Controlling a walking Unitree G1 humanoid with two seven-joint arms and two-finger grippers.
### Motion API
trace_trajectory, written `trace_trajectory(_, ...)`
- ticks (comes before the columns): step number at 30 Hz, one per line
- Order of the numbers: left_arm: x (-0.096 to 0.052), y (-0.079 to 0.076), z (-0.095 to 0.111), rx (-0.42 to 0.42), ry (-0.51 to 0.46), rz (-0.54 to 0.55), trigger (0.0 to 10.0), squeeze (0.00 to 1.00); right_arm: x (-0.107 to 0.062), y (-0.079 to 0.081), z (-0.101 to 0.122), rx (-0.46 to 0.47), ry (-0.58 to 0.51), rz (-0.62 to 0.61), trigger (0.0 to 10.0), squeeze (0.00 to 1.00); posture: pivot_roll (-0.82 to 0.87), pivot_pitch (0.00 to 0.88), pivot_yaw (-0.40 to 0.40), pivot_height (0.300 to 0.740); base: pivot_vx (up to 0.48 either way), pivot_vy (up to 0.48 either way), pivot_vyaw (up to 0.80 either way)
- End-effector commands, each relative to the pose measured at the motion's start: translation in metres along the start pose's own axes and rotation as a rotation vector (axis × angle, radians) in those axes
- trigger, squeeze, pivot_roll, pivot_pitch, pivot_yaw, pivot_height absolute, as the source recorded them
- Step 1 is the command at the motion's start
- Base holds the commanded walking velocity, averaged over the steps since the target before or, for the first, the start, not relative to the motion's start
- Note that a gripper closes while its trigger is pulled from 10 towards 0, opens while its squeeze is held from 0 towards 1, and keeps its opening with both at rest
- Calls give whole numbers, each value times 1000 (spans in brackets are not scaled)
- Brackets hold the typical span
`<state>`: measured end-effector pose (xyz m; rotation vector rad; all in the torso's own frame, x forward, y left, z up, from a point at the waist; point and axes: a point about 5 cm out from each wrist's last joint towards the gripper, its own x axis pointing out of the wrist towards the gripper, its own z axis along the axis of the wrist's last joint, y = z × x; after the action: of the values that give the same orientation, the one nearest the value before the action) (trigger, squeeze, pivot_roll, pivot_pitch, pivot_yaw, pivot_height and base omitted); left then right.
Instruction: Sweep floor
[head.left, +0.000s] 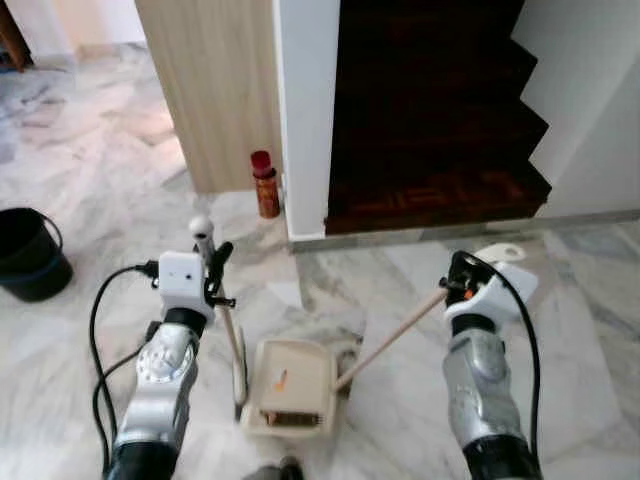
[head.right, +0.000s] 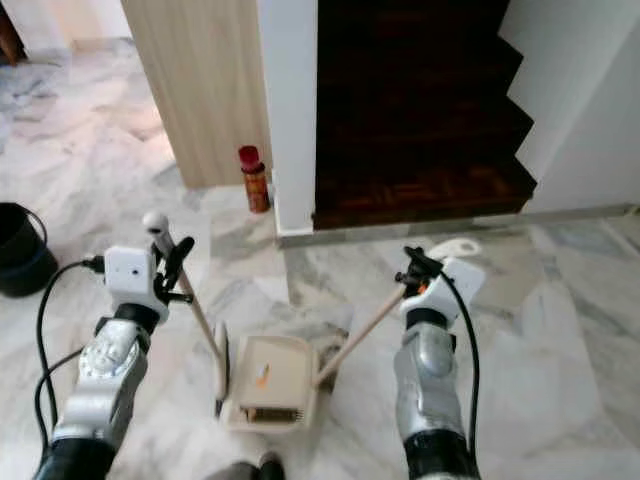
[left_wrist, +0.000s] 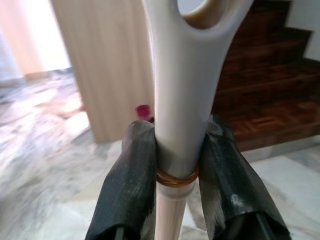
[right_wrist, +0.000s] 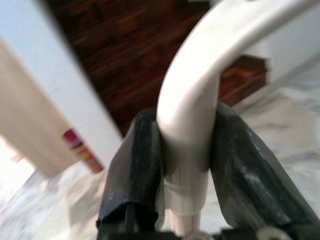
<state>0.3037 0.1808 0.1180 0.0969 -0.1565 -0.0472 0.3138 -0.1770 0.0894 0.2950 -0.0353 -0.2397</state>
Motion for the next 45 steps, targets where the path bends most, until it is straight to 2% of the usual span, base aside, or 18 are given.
trace_trajectory(1,5,0,11,-1,-46,1,10000,0,3,6,8,23,-33,14,10000,0,-16,76,-2,740,0,285,0)
trace_trajectory(39,5,2,11,7,-36,11,10000,0,3,6,8,3,-33,24,10000,0,-14,84,-4,740,0,281,0)
trace_trajectory(45,5,3,11,8,-35,15,10000,0,3,8,8,0,-35,29,10000,0,-10,82,-6,740,0,279,558)
